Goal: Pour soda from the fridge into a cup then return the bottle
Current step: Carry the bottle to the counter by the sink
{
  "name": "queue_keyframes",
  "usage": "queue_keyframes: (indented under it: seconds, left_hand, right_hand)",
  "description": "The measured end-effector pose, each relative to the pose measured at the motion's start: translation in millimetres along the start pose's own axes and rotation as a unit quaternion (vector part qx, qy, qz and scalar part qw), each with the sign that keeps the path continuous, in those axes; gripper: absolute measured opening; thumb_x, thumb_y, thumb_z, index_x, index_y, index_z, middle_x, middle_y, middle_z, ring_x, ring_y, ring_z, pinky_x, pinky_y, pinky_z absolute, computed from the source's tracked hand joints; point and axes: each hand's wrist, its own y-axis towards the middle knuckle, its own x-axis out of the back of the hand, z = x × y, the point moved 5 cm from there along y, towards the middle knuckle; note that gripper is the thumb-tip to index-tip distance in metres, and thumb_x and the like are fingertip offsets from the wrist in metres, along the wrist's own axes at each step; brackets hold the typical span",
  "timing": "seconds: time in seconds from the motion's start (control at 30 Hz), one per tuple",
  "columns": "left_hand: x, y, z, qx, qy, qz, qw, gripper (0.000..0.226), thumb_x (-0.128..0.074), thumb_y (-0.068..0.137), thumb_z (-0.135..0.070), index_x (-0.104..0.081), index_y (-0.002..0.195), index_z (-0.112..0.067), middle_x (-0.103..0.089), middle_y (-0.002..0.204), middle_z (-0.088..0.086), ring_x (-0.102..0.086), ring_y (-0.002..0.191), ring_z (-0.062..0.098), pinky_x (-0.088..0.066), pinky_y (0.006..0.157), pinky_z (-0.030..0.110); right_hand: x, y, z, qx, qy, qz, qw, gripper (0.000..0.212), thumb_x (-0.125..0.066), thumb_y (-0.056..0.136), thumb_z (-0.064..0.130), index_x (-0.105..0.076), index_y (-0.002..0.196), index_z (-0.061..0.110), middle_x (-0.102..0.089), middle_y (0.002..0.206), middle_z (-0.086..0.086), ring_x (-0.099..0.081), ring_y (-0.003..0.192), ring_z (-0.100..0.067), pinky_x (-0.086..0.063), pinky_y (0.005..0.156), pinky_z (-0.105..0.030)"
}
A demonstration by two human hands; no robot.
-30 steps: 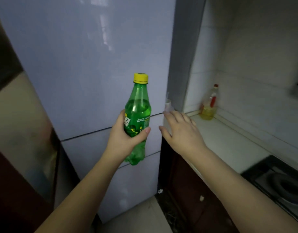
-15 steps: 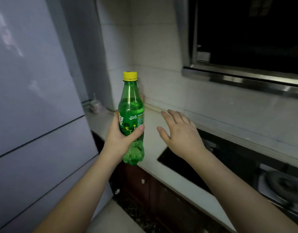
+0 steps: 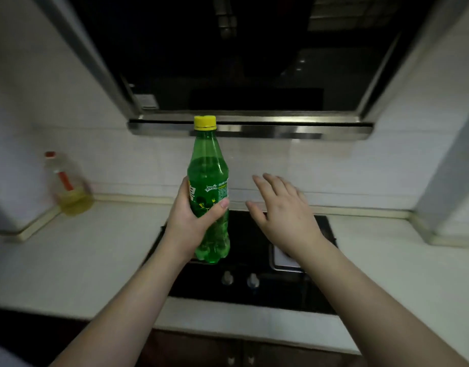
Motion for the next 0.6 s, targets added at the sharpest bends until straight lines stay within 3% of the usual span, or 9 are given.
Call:
queue_keyframes:
  seconds: [0.3,0.4,0.6]
  left_hand:
    - [-160.1,34.0,23.4,-0.001,-0.096,0.191,0.977,0.054,-0.080,0.067,-0.034,-0.055,0.116,-0.036,-0.068,0.105,-0.012,-0.065,0.099,0.009,-0.051,0.081,0.024]
    - [-209.1,39.1,23.2,-0.004,-0.127,0.246,0.961,0.050,-0.079,0.064,-0.038,-0.057,0.108,-0.049,-0.069,0.102,-0.017,-0.065,0.096,0.004,-0.052,0.078,0.020]
    - [-294.9,31.9,29.6,0.015,-0.180,0.357,0.917,0.050,-0.080,0.060,-0.037,-0.061,0.107,-0.040,-0.071,0.100,-0.009,-0.068,0.094,0.012,-0.055,0.078,0.029]
  right_hand:
    - [38.6,-43.1,-128.2,-0.177,-0.095,-0.031,0.979,0.064,-0.029,0.088,0.055,-0.047,0.138,0.019,-0.051,0.138,-0.007,-0.045,0.128,-0.028,-0.036,0.102,-0.043]
    - [53.1,-59.5,-159.4,-0.228,-0.128,-0.036,0.965,0.063,-0.031,0.088,0.054,-0.046,0.138,0.018,-0.051,0.139,-0.007,-0.044,0.128,-0.028,-0.036,0.102,-0.044]
    - [84.7,-117.9,-209.2,-0.329,-0.199,-0.059,0.921,0.055,-0.047,0.087,0.040,-0.047,0.137,0.017,-0.052,0.137,-0.006,-0.046,0.125,-0.028,-0.037,0.100,-0.041]
